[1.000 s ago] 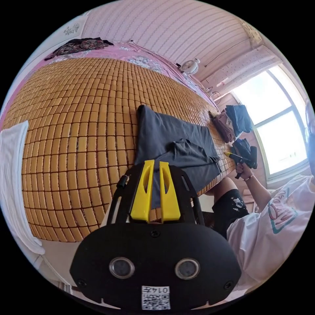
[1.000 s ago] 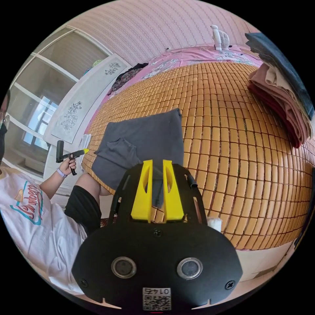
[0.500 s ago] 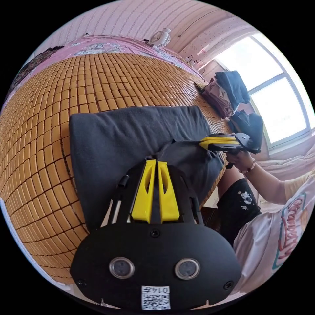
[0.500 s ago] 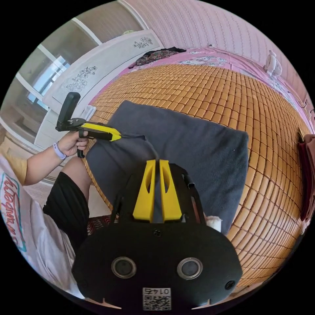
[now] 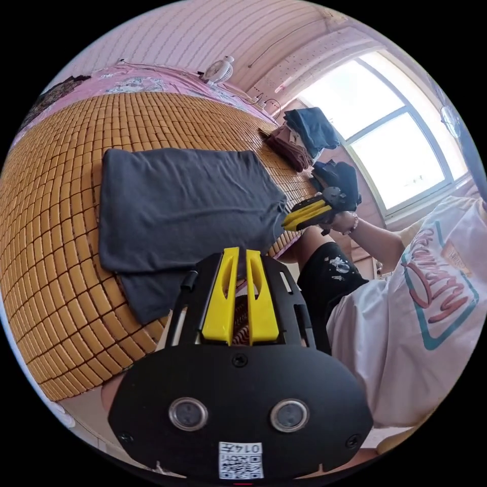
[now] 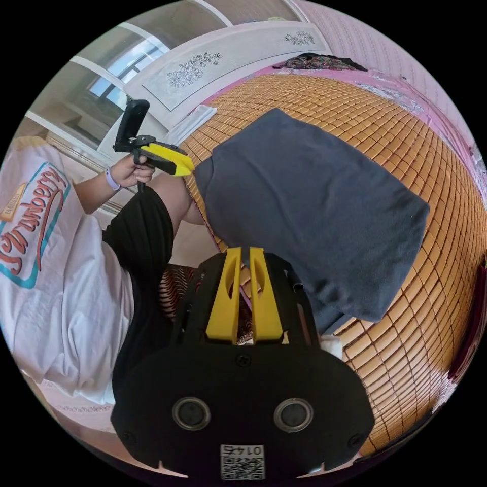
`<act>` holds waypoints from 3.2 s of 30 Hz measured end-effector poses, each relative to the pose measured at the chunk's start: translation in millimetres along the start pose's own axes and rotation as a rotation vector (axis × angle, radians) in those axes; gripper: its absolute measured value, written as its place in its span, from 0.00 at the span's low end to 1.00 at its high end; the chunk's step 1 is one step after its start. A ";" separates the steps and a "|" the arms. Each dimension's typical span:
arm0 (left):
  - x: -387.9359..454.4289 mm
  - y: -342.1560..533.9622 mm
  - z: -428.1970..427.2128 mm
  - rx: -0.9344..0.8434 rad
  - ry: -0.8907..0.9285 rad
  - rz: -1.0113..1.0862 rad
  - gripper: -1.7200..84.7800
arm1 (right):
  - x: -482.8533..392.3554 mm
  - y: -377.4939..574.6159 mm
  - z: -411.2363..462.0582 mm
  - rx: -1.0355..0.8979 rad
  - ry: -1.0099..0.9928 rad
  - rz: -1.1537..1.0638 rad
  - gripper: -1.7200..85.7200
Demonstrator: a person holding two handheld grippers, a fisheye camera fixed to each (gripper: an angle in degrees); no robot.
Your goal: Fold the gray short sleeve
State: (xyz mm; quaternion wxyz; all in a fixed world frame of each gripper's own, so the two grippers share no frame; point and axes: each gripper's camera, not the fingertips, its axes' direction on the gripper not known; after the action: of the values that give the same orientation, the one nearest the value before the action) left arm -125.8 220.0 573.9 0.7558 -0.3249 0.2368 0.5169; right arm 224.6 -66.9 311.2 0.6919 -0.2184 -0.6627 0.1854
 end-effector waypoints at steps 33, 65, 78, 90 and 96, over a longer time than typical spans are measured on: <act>79.5 31.9 171.3 0.009 -0.194 0.244 0.01 | 63.7 -270.3 103.4 -0.395 0.524 -0.154 0.01; 149.1 -55.0 279.5 -0.096 -0.092 0.523 0.02 | 95.8 107.3 -143.3 0.540 -0.103 0.681 0.10; 164.0 16.8 236.8 -0.122 -0.109 0.666 0.01 | 163.1 82.2 -113.3 0.548 -0.018 0.831 0.06; 178.1 27.3 206.3 0.181 0.087 0.678 0.01 | 109.3 165.6 -230.6 0.647 0.141 0.896 0.04; 132.7 38.1 158.4 0.332 -0.042 0.499 0.03 | 95.3 90.3 -225.3 0.660 0.091 0.779 0.05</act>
State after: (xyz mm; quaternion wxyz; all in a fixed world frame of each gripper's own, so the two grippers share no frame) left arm -111.0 429.5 579.7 0.6531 -0.1179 0.3747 0.6475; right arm 457.4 47.8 335.5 0.6319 -0.2269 -0.4075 0.6190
